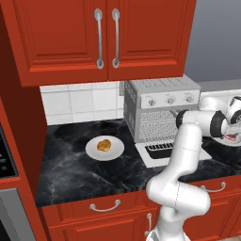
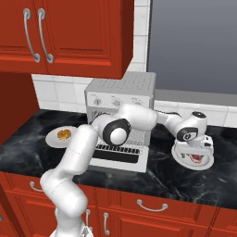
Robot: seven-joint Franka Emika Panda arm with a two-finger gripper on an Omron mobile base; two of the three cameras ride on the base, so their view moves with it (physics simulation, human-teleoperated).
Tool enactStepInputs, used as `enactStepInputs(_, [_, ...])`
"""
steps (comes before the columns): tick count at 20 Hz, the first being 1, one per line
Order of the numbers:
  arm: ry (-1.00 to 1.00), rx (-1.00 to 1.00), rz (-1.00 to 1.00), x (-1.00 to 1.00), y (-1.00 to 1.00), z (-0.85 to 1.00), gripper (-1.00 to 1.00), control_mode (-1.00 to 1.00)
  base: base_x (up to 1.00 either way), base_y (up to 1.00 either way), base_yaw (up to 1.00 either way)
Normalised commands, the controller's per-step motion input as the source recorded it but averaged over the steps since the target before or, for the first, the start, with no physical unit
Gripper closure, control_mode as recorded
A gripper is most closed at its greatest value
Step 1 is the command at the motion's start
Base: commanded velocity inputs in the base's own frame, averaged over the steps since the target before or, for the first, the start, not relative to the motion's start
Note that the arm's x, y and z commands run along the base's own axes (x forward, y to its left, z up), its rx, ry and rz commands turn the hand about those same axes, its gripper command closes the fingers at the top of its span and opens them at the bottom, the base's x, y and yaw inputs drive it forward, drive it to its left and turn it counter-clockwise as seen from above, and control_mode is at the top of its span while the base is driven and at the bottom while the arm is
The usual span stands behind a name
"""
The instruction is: Open the toaster oven door. Place the bread on the top rack in the toaster oven and place the steak on the bottom rack.
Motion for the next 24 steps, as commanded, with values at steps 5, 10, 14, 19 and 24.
enactStepInputs(5, [0.00,0.00,0.00,0.28,-0.25,0.05,-1.00,-1.00,0.00,0.00,0.00])
enactStepInputs(10, [0.00,0.00,0.00,0.23,-0.04,-0.56,-1.00,-1.00,0.00,0.00,0.00])
enactStepInputs(14, [0.02,0.00,0.01,0.02,0.03,-0.57,1.00,-1.00,0.00,0.00,0.00])
enactStepInputs(19, [-0.02,0.00,0.02,-0.11,0.24,-0.04,1.00,-1.00,0.00,0.00,0.00])
enactStepInputs(24, [-0.07,0.00,0.12,-0.50,0.60,0.37,1.00,-1.00,0.00,0.00,0.00])
